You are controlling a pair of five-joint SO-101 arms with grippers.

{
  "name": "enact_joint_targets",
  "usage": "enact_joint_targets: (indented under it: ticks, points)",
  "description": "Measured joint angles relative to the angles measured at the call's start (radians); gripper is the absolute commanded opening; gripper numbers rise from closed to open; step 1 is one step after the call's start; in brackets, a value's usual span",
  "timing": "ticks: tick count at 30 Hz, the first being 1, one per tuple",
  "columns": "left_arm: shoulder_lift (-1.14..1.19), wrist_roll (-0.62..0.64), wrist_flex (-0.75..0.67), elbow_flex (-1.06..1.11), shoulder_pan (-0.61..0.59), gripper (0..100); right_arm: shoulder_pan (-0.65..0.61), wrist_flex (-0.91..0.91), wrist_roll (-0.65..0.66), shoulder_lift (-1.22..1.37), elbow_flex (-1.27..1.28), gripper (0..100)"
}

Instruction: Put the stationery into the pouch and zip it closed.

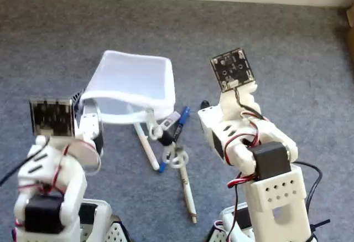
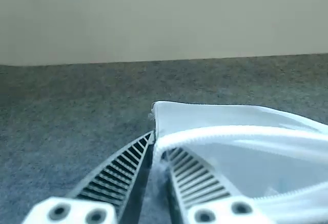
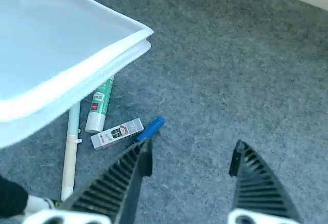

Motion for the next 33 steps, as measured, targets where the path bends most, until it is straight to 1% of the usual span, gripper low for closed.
enact_joint_targets:
  ticks: [4, 9, 16, 21, 25, 28, 33]
  points:
    - [0.150, 0.008, 0.023, -0.095, -0.008, 1, 0.000, -0.003, -0.006, 0.000, 0.000, 23.1]
    - [0.276, 0.018, 0.103, -0.227, -0.026, 1, 0.000, -0.003, -0.006, 0.017, 0.000, 23.1]
    - [0.450, 0.037, 0.199, -0.407, -0.025, 1, 0.000, -0.055, -0.006, 0.259, 0.000, 23.1]
    - [0.542, 0.040, 0.203, -0.414, -0.021, 1, 0.000, -0.071, -0.020, 0.390, 0.000, 23.1]
    - [0.543, 0.044, 0.203, -0.414, -0.055, 1, 0.000, -0.094, -0.066, 0.411, 0.000, 23.1]
    - [0.542, 0.044, 0.203, -0.368, -0.089, 1, 0.000, -0.118, -0.097, 0.430, 0.000, 23.1]
    - [0.539, 0.044, 0.189, -0.308, -0.100, 1, 0.000, -0.130, -0.153, 0.485, 0.000, 23.1]
